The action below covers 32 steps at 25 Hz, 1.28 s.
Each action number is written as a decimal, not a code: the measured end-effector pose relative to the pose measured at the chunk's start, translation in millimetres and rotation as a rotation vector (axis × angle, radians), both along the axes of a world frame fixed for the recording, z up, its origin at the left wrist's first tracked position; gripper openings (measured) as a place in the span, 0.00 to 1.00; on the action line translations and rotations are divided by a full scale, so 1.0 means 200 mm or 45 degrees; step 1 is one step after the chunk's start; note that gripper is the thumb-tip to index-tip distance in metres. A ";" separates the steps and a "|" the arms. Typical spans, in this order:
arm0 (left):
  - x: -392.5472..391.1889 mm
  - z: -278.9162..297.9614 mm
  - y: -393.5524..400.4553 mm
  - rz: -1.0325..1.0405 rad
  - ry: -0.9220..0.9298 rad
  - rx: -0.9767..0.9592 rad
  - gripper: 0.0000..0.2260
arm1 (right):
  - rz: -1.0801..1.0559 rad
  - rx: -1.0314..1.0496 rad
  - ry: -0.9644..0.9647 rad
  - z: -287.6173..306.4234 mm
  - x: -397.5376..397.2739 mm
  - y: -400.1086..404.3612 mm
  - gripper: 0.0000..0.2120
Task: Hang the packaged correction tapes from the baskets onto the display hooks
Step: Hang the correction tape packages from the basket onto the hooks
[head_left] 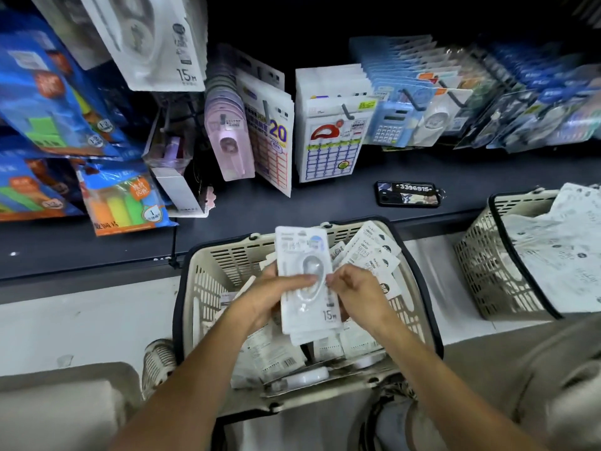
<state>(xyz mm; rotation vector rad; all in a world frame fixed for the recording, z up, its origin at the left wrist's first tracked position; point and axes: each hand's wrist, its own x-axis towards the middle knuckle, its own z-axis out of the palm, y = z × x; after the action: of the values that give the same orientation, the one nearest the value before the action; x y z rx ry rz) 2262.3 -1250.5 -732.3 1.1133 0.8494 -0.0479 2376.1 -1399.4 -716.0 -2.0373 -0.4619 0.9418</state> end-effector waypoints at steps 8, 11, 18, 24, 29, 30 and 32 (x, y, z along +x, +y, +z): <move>-0.01 -0.06 0.00 0.236 0.190 0.160 0.26 | -0.102 -0.646 -0.137 -0.21 0.09 -0.29 0.27; 0.02 -0.06 -0.04 0.130 0.293 0.336 0.31 | -0.028 -0.477 -0.228 -0.22 0.11 -0.24 0.14; 0.04 -0.07 -0.11 0.116 0.304 0.441 0.31 | -0.106 0.141 -0.266 -0.07 -0.02 -0.06 0.06; 0.02 -0.01 -0.10 0.145 0.105 0.202 0.52 | 0.005 0.497 0.013 -0.05 -0.14 -0.01 0.06; 0.01 -0.04 -0.07 0.126 0.060 0.235 0.25 | -0.153 0.560 0.251 -0.11 -0.14 -0.01 0.10; 0.02 -0.05 -0.06 0.143 0.076 0.252 0.21 | -0.370 0.618 0.416 -0.11 -0.13 -0.01 0.12; 0.01 -0.06 -0.04 0.115 0.131 0.279 0.20 | -0.828 0.491 0.487 -0.11 -0.07 -0.02 0.14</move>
<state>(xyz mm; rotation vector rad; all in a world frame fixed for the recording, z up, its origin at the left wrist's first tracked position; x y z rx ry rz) 2263.7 -1259.3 -744.9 1.2843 1.0143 0.0651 2362.5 -1404.1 -738.6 -1.4590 0.2124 0.7349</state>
